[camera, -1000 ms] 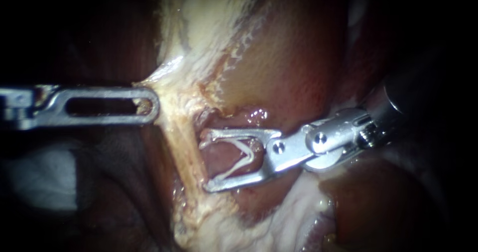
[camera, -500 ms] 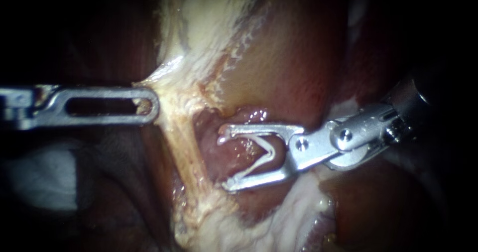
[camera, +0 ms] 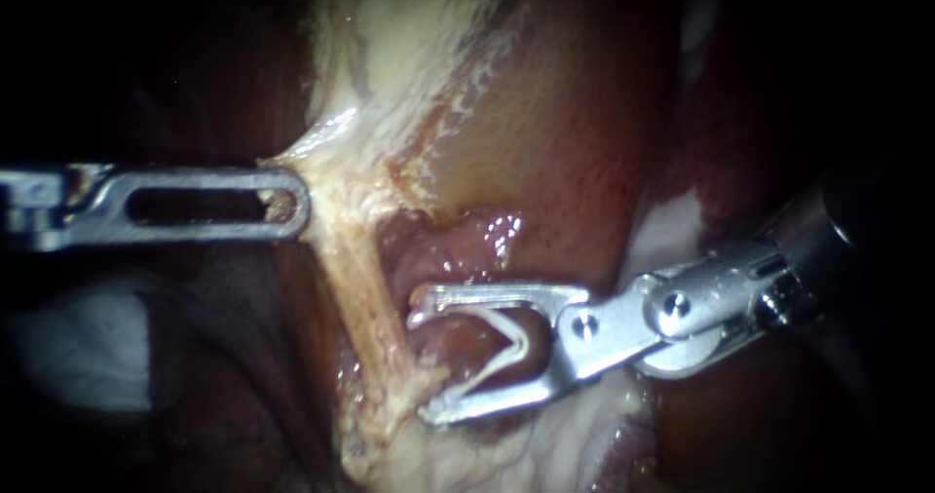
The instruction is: Clipping first clip left tube
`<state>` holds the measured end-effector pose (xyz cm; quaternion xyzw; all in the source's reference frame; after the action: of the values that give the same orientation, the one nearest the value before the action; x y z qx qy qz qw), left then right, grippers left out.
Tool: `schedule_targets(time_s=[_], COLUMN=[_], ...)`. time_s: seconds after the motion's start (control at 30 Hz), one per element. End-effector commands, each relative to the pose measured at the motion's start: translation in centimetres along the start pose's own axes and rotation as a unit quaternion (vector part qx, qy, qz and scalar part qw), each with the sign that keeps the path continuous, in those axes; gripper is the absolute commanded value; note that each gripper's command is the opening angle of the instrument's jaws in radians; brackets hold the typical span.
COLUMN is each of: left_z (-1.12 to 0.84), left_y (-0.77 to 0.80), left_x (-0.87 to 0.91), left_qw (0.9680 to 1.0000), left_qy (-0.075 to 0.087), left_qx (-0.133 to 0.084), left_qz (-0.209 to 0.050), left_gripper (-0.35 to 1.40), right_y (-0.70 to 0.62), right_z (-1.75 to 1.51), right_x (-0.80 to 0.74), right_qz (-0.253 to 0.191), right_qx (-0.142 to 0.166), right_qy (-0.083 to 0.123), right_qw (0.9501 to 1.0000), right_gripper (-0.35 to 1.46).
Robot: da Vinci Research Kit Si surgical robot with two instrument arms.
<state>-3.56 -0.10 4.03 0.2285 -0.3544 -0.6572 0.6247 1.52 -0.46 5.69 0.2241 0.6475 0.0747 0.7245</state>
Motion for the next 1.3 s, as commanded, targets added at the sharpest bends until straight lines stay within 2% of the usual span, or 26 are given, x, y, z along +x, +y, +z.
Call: schedule_targets(time_s=[0.03,0.3,0.67,0.9,1.3], left_z=[0.00,-0.01,-0.02,-0.03,-0.03], left_y=[0.00,0.00,-0.01,-0.02,-0.04], left_x=[0.00,0.00,0.00,0.01,0.01], left_qw=[1.0000,1.0000,1.0000,1.0000,1.0000], left_qy=[0.000,0.000,-0.001,-0.001,-0.001], left_qx=[-0.001,0.000,-0.001,-0.001,-0.001], left_qz=[0.000,0.000,0.000,0.000,-0.001], left_gripper=[-0.35,-0.35,-0.35,-0.35,-0.35], right_y=[0.00,0.02,0.16,0.27,0.29], right_z=[0.04,0.28,0.31,0.29,0.40], right_x=[-0.04,-0.27,-0.47,-0.61,-0.60], right_qz=[0.001,0.010,0.015,0.017,0.017], right_qx=[0.000,0.003,-0.002,-0.010,-0.012], right_qy=[0.000,0.001,0.000,-0.029,-0.031], right_qw=[1.0000,0.9999,0.9999,0.9994,0.9993], right_gripper=[0.56,0.56,0.56,0.56,0.57])
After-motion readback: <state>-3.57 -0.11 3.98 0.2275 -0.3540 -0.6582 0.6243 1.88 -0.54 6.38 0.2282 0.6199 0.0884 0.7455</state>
